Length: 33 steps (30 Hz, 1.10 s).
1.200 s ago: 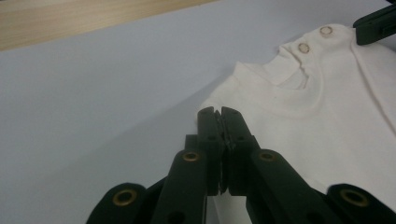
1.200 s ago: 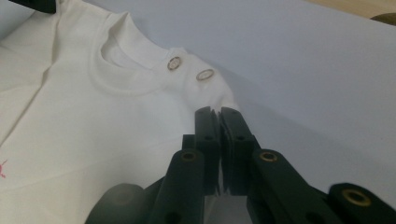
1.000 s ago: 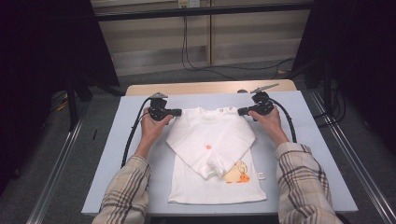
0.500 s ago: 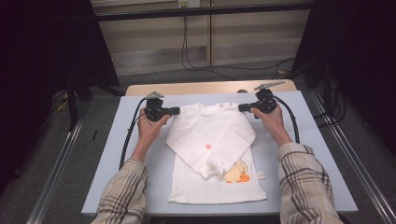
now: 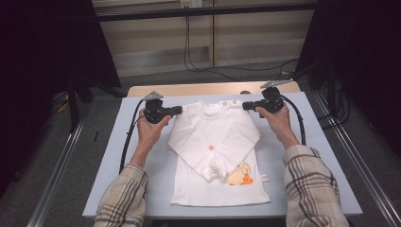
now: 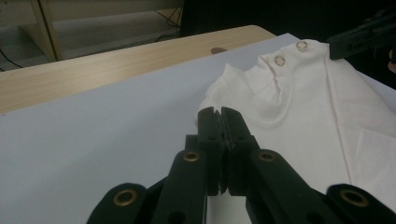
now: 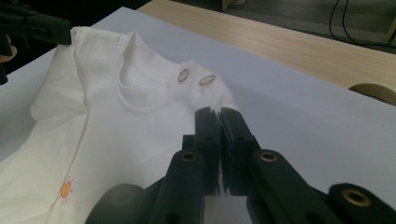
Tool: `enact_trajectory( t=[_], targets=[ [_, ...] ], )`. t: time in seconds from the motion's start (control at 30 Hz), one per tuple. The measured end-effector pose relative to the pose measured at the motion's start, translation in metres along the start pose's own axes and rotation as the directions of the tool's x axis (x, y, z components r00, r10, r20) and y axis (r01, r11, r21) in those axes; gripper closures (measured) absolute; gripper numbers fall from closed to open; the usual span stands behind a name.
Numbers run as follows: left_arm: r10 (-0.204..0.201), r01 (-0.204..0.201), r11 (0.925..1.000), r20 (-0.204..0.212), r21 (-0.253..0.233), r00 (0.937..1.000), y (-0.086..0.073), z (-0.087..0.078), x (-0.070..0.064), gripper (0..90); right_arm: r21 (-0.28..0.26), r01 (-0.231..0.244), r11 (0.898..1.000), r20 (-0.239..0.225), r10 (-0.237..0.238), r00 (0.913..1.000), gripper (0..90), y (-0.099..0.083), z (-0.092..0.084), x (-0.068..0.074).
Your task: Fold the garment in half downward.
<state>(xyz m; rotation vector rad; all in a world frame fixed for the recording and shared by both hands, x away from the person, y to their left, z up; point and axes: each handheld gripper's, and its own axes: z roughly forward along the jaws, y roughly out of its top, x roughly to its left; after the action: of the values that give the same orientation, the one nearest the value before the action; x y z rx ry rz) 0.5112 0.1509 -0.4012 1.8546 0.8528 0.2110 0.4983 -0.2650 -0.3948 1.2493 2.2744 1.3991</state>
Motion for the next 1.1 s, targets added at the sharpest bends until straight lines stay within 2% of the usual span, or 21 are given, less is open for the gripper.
enact_trajectory(
  t=[0.07,0.3,0.5,0.6,0.7,0.83,1.1],
  targets=[
    [-0.004,0.004,0.9999,-0.009,-0.011,1.0000,0.000,-0.002,-0.001,88.0,-0.006,0.003,1.000,-0.002,-0.003,1.0000,86.3,0.000,-0.002,0.001],
    [0.001,-0.001,0.9995,0.006,-0.031,1.0000,0.001,-0.010,-0.005,88.0,-0.025,0.011,1.000,-0.014,-0.011,0.9998,86.3,0.002,-0.007,0.005],
    [0.025,-0.025,0.9989,0.012,-0.040,0.9996,0.003,-0.017,-0.012,88.0,-0.041,0.022,0.999,-0.027,-0.023,0.9994,86.3,0.004,-0.013,0.012],
    [0.025,-0.025,0.9989,0.011,-0.041,0.9996,0.002,-0.020,-0.013,88.0,-0.040,0.025,0.999,-0.028,-0.026,0.9993,86.3,0.005,-0.016,0.013],
    [0.023,-0.022,0.9988,0.027,-0.044,0.9994,0.002,-0.022,-0.014,88.0,-0.049,0.025,0.998,-0.037,-0.027,0.9989,86.3,0.005,-0.019,0.015],
    [0.036,-0.035,0.9983,0.034,-0.047,0.9988,0.002,-0.026,-0.019,88.1,-0.055,0.037,0.998,-0.043,-0.039,0.9983,86.3,0.006,-0.022,0.019],
    [0.041,-0.040,0.9982,0.031,-0.045,0.9987,0.001,-0.034,-0.022,88.1,-0.066,0.057,0.996,-0.049,-0.061,0.9969,86.3,0.006,-0.029,0.028]
  ],
)
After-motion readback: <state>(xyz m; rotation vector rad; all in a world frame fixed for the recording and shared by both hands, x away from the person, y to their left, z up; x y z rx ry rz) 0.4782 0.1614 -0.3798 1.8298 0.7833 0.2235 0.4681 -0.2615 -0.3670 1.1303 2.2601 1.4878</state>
